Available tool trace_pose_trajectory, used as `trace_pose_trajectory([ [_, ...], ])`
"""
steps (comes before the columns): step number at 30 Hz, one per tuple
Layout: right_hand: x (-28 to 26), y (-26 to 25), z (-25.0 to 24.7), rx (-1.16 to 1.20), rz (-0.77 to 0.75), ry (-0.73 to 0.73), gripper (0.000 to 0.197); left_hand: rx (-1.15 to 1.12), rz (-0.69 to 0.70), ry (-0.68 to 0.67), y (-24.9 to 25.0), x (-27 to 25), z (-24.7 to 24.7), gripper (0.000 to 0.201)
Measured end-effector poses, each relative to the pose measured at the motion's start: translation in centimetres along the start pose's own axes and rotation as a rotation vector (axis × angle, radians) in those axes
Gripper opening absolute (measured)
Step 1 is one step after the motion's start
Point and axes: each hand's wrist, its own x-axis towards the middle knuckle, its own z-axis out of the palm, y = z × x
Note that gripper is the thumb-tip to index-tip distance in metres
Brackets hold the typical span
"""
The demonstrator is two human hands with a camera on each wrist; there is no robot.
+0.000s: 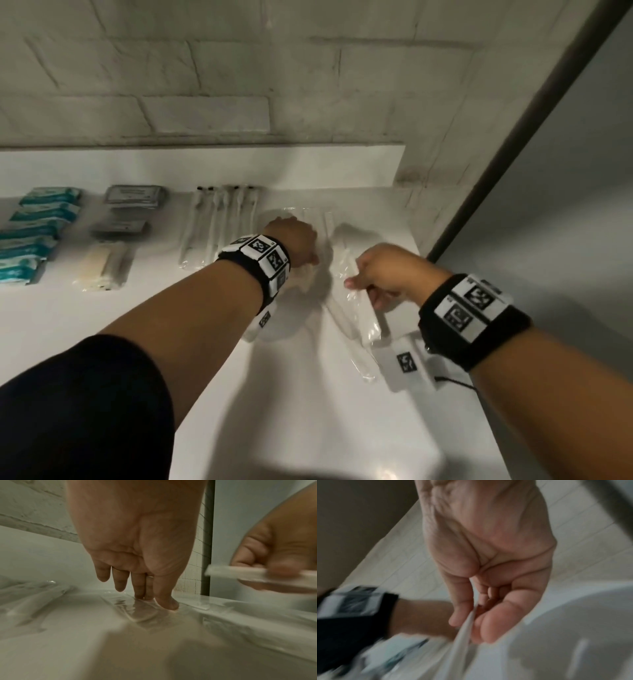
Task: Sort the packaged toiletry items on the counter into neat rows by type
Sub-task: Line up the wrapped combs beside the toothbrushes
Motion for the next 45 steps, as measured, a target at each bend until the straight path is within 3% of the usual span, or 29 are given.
trace_pose_trajectory([
  [4,1.9,1.4,-3.2,0.076,0.051,0.143,0.02,0.016,-0.005,0.001,0.1,-0.1,-0.2,0.053],
  [6,2.6,2.7,-3.5,-0.104,0.045,0.21,0.036,0.024,0.007,0.008,0.0,0.0,-0.2,0.054],
  [8,2.5,3.5,-3.6,-0.353,-0.076,0.269,0.056,0.023,0.014,0.008,-0.5,0.2,0.2,0.057],
  [11,2.1,4.0,-3.3,-0.558,-0.237,0.185,0.068,-0.024,0.006,0.054,-1.0,0.5,0.4,0.061],
  [15,2.9,3.5,-3.5,-0.714,-0.266,0.117,0.073,-0.013,0.067,0.145,0.8,1.1,-0.2,0.062],
  [26,9.3,0.7,-4.9,-0.769,-0.242,0.079,0.082,0.02,0.072,0.035,2.4,2.1,-0.4,0.057],
  [30,9.7,0.5,-4.9,-0.754,-0.287,0.104,0.072,0.019,0.068,0.025,2.4,1.9,-0.6,0.057],
  [32,8.5,0.4,-4.8,-0.649,-0.358,0.247,0.052,0.011,0.072,0.013,2.4,1.7,-0.6,0.057],
  [34,5.5,0.3,-3.7,-0.54,-0.377,0.346,0.045,0.012,0.079,-0.001,2.4,1.7,-0.7,0.056],
  [38,-0.8,0.1,2.2,-0.733,-0.403,-0.037,0.045,0.04,0.094,-0.015,2.3,1.8,-0.8,0.059],
  [41,-1.2,0.3,4.3,-0.904,-0.345,0.006,0.058,0.071,0.087,-0.036,2.4,1.9,-0.9,0.061],
  [45,-1.4,0.5,3.6,-0.963,-0.39,0.073,0.033,0.079,0.068,-0.044,2.6,1.9,-0.9,0.066],
])
